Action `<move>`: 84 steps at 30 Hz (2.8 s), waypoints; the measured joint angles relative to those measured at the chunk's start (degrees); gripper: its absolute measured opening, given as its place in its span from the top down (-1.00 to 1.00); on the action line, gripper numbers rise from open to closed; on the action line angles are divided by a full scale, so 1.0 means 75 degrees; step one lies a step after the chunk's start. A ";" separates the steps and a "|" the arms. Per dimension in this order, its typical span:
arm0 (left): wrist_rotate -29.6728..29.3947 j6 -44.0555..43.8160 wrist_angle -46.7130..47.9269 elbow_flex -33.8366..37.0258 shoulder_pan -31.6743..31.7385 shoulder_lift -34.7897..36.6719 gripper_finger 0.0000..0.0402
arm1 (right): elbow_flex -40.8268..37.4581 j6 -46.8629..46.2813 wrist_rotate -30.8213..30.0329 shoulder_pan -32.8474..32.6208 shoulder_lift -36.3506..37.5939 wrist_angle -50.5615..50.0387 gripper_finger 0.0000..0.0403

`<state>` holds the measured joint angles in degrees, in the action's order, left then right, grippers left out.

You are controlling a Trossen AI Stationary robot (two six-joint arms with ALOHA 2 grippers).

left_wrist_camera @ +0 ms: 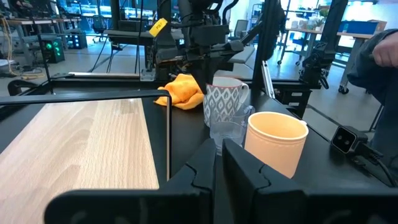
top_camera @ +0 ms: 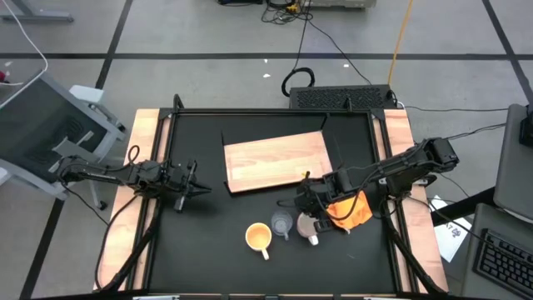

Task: Stack small to large cups/mugs on shelf
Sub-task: Put the gray patterned mug on the shelf

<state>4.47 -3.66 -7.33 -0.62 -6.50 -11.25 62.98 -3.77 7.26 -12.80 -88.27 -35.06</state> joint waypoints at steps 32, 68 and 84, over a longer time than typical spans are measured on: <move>0.0000 -0.0006 0.0044 0.0000 -0.0001 0.0002 0.85 | 0.0780 0.0081 -0.0001 0.0301 0.0122 -0.0890 0.95; 0.0003 -0.0160 0.0038 0.0000 0.0000 0.0002 0.85 | 0.1974 0.0505 0.0002 0.1160 0.0131 -0.2106 0.95; 0.0005 -0.0152 0.0044 0.0000 0.0000 0.0002 0.85 | 0.2049 0.0880 0.0013 0.1513 0.0128 -0.2455 0.95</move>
<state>4.51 -4.80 -7.01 -0.62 -6.50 -11.23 78.35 2.83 7.35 -1.45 -87.31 -53.47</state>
